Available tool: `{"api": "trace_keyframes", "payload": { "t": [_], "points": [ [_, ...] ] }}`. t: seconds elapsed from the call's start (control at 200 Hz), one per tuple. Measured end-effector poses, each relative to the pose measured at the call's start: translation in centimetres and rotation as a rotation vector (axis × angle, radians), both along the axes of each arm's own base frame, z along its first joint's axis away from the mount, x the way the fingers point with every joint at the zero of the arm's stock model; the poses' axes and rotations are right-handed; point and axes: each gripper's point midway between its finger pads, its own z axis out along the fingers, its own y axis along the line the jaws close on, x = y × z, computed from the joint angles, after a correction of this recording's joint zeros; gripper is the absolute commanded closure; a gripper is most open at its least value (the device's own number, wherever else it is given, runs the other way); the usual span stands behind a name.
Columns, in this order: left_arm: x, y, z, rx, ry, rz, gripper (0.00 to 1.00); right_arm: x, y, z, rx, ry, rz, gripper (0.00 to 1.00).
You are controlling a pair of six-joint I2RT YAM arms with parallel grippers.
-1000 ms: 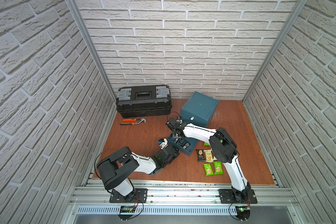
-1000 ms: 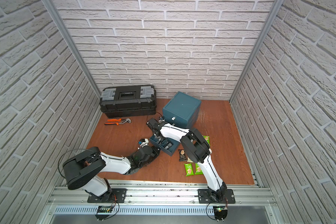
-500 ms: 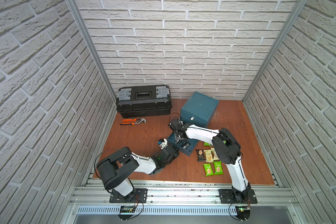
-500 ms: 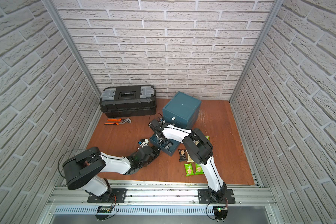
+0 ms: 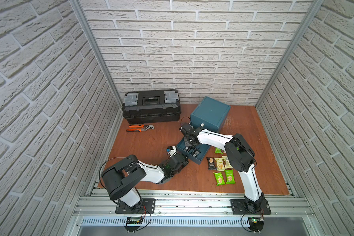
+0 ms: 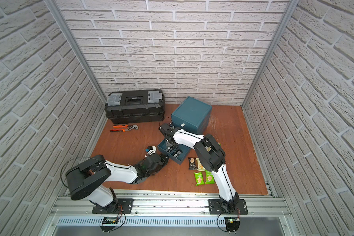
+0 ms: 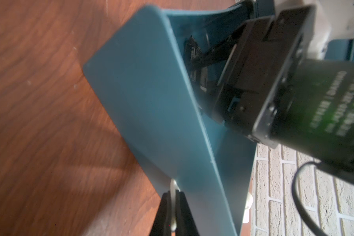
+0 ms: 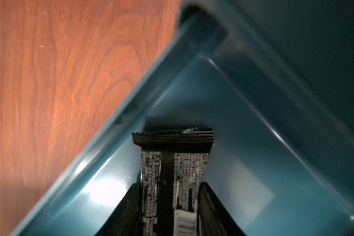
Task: Take the cookies out of the drawer
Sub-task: Adjust the cookie in the drawer, then pick up the cookie from the drawer.
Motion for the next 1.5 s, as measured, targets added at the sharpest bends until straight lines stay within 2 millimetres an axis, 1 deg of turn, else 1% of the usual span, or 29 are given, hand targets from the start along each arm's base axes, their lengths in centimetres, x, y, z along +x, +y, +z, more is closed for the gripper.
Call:
{"api": "trace_keyframes", "payload": {
  "t": [0.23,0.345,0.52,0.635,0.81,0.87,0.96,1.01,1.115,1.215,1.345,1.425,1.5],
  "points": [
    [0.0,0.0,0.0,0.000,0.000,0.001,1.00,0.0,0.1,0.0,-0.004,0.002,0.014,0.59],
    [0.0,0.0,0.0,0.000,0.000,0.001,1.00,0.0,0.0,0.2,-0.021,-0.003,0.032,0.58],
    [0.0,0.0,0.0,0.000,0.000,0.001,1.00,-0.7,-0.3,0.8,-0.049,0.012,0.062,0.58],
    [0.0,0.0,0.0,0.001,0.000,0.002,1.00,-1.4,-0.4,2.3,-0.047,0.004,0.082,0.58],
    [0.0,0.1,0.0,0.001,-0.001,0.003,1.00,-2.6,-0.7,5.7,-0.023,-0.036,0.103,0.58],
    [0.0,0.1,0.0,0.001,-0.001,0.003,1.00,-2.9,-1.0,6.8,-0.014,-0.051,0.104,0.59],
    [0.0,0.0,0.0,0.001,-0.001,0.003,1.00,-2.9,-1.0,7.6,-0.005,-0.064,0.105,0.60],
    [0.0,0.1,0.0,0.001,-0.001,0.003,1.00,-2.9,-1.0,7.5,-0.005,-0.062,0.105,0.57],
    [0.0,0.1,0.0,0.001,-0.001,0.003,1.00,-3.1,-1.1,7.1,-0.011,-0.051,0.108,0.49],
    [0.0,0.1,0.0,0.001,-0.001,0.003,1.00,-2.9,-0.8,6.3,-0.024,-0.037,0.114,0.45],
    [0.0,0.1,0.0,0.001,-0.001,0.003,1.00,-2.3,-0.9,3.9,-0.059,0.002,0.120,0.43],
    [0.0,0.1,0.0,0.001,-0.001,0.003,1.00,-2.2,-1.1,2.2,-0.083,0.034,0.129,0.41],
    [0.0,0.1,0.0,0.002,0.000,0.003,1.00,-2.0,-1.3,1.3,-0.096,0.049,0.133,0.40]
  ]
}}
